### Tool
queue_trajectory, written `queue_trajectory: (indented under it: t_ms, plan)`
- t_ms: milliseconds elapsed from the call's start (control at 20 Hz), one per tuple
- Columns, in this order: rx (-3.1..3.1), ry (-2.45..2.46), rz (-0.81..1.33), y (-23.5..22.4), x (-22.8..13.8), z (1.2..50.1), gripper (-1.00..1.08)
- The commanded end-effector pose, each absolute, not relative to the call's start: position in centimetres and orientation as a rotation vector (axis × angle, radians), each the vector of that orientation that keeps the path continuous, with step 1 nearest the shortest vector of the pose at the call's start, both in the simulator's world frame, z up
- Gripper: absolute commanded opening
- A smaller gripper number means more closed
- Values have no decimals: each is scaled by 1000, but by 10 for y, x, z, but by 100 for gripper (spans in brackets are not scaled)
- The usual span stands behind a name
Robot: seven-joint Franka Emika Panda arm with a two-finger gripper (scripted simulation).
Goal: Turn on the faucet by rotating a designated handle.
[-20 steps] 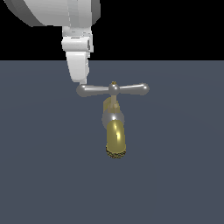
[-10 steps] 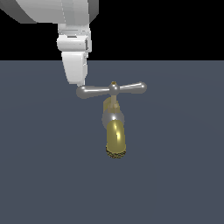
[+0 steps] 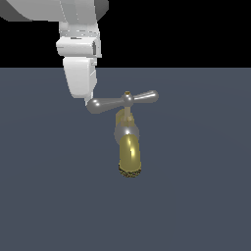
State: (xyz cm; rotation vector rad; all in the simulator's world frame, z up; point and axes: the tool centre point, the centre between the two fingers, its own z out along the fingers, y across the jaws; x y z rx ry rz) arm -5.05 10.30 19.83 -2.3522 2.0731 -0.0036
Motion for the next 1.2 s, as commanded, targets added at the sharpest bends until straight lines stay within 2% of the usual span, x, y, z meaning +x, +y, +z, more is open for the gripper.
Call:
queue_trajectory:
  t_ms: [0, 200, 300, 1150]
  plan:
    - [-2356, 2079, 0, 101, -61, 198, -100]
    - [-2356, 2079, 0, 101, -74, 198, -100]
    - [-2353, 2075, -3, 102, -69, 199, -100]
    - [-2354, 2077, -1, 63, -109, 199, -100]
